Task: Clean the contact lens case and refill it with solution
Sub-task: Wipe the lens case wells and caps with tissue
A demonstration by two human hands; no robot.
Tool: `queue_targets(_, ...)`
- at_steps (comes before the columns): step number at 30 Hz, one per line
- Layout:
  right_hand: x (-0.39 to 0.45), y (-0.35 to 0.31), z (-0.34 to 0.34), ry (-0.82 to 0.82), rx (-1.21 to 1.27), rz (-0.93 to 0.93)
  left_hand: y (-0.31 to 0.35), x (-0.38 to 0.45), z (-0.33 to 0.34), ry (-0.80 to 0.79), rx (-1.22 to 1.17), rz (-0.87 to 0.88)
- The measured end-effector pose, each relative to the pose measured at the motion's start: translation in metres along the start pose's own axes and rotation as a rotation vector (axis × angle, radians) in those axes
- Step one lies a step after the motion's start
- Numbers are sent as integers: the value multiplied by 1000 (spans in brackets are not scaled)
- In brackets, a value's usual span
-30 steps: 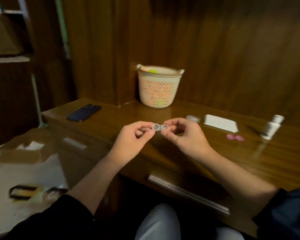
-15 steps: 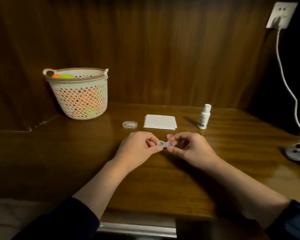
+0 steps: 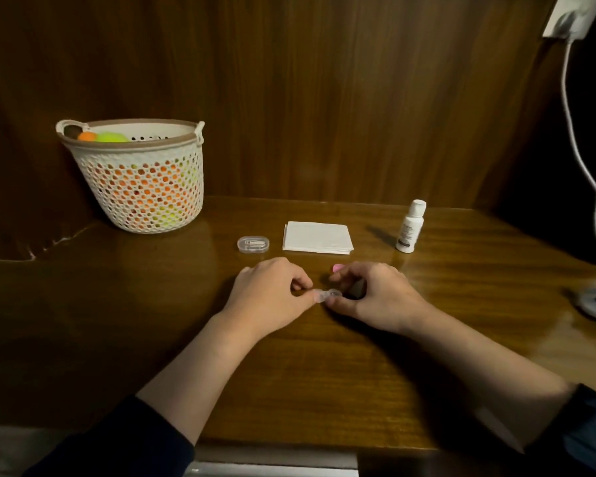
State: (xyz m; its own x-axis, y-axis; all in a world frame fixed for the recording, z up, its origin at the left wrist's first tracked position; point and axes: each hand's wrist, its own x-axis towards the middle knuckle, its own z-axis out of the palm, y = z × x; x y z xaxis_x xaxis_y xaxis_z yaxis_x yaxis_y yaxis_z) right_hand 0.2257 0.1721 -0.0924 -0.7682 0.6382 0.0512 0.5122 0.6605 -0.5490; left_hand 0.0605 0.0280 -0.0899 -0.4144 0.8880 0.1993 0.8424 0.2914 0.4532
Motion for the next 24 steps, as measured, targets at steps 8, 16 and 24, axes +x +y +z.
queue_targets(8,47,16,-32,297,83,73,18,41,-4,125,-174,9)
queue_targets(16,110,37,-46,133,-44,-31,0,106,17,114,-177,-16)
queue_targets(24,139,46,-49,-80,-205,-155,-20,125,38,110,-206,-24)
